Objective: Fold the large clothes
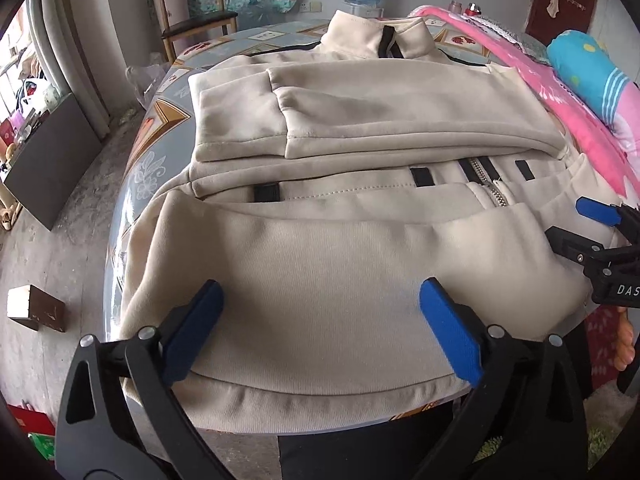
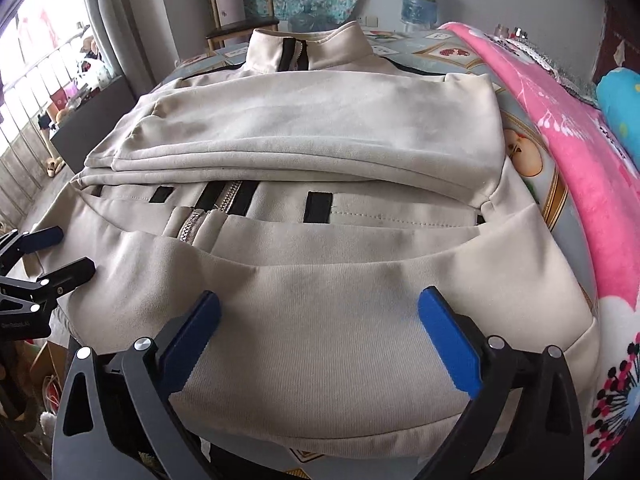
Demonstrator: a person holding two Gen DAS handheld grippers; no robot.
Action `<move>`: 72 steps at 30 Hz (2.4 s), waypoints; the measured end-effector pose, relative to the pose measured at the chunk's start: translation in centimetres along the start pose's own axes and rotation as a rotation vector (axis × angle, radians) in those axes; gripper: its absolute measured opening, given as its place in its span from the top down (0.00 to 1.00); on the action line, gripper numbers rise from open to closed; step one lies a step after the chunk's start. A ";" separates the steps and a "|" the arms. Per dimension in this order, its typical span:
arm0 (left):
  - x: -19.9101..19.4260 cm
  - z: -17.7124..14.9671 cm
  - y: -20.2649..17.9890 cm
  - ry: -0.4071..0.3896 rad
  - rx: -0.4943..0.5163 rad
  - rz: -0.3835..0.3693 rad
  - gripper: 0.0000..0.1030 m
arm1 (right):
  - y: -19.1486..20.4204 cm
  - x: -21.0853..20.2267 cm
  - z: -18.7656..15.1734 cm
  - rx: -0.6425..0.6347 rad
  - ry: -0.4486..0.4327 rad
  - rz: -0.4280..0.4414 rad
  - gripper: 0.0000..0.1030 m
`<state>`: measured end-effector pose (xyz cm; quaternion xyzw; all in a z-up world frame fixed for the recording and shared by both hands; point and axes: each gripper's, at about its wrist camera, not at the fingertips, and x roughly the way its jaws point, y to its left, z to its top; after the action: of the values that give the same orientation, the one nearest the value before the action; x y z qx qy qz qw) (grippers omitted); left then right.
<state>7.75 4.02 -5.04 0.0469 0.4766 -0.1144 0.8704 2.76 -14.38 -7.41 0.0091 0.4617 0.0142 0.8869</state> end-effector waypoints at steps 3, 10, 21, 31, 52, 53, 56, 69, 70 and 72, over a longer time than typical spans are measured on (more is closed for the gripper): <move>0.0 0.1 0.0 0.008 0.005 0.000 0.08 | 0.0 -0.1 -0.2 0.003 -0.014 0.001 0.06; 0.3 0.4 0.0 0.033 0.014 -0.002 0.07 | 0.1 0.1 0.1 0.002 0.009 -0.005 0.06; 0.2 0.2 0.0 0.007 0.023 -0.003 0.07 | 0.3 0.2 0.1 0.002 0.005 -0.015 0.06; -0.4 0.4 0.3 0.012 0.013 -0.036 0.07 | -0.4 -0.8 0.3 0.014 0.003 0.055 0.06; -1.0 -0.6 -0.8 -0.089 0.106 -0.017 0.49 | 5.9 -0.3 1.2 -0.111 0.100 0.181 0.48; -1.0 -0.6 -0.8 -0.092 0.111 -0.014 0.51 | 6.0 -0.4 1.3 -0.107 0.104 0.185 0.51; -1.1 -0.6 -0.9 -0.097 0.139 -0.026 0.62 | 6.2 -0.7 1.5 -0.112 0.103 0.154 0.72; -5.2 1.2 -3.5 -0.289 0.322 0.072 0.98 | 5.9 -4.1 4.4 -0.088 -0.027 0.123 0.95; -5.2 1.6 -3.3 -0.293 0.313 0.071 0.98 | 5.9 -3.7 4.8 -0.093 -0.035 0.117 0.95; -4.2 2.1 -3.0 -0.276 0.301 0.072 0.98 | 6.0 -2.2 5.2 -0.094 -0.032 0.117 0.95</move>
<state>6.57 1.34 -0.24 0.1774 0.3284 -0.1585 0.9141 5.69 -8.48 -2.46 -0.0054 0.4448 0.0875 0.8913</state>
